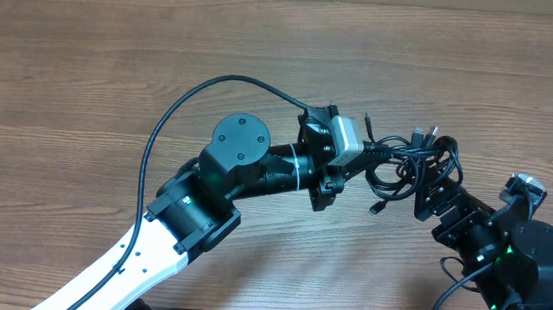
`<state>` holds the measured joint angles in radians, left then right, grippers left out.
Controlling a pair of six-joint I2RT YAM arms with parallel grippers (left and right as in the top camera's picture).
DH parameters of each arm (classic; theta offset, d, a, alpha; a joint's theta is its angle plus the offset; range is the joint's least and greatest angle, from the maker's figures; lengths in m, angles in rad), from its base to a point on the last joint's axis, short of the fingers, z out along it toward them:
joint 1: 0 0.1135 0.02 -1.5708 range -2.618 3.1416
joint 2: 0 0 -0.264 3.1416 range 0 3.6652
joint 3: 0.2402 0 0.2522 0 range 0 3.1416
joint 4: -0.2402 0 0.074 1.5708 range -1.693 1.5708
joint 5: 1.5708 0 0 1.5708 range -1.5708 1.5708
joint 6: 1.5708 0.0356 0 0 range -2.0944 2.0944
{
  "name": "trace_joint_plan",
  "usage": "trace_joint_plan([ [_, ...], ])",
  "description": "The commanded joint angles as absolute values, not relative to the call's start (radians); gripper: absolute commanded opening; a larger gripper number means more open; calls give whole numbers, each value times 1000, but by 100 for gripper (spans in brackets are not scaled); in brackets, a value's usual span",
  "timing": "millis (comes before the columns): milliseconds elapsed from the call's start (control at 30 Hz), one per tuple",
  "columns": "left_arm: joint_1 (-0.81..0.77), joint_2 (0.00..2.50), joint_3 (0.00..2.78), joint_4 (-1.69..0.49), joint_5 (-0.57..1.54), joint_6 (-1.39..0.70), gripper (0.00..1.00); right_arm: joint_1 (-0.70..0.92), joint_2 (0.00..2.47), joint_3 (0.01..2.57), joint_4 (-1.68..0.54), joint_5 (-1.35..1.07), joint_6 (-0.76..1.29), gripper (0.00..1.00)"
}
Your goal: Untangle cables
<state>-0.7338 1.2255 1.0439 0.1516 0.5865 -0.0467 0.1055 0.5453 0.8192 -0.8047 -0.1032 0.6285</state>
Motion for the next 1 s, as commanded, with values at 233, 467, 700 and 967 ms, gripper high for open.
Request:
trace_joint_plan([
  [233, -738, 1204, 1058, 279, 506, -80, 4, 102, 556, 837, -833, -38, 623, 100],
  [467, -738, 1204, 1058, 319, 451, -165, 4, 102, 556, 837, -849, -39, 619, 100],
  [700, -738, 1204, 1058, 321, 285, -352, 4, 102, 556, 837, -858, -39, 619, 100],
  [967, -738, 1204, 1058, 341, 255, -401, 4, 102, 556, 837, -863, -39, 619, 100],
])
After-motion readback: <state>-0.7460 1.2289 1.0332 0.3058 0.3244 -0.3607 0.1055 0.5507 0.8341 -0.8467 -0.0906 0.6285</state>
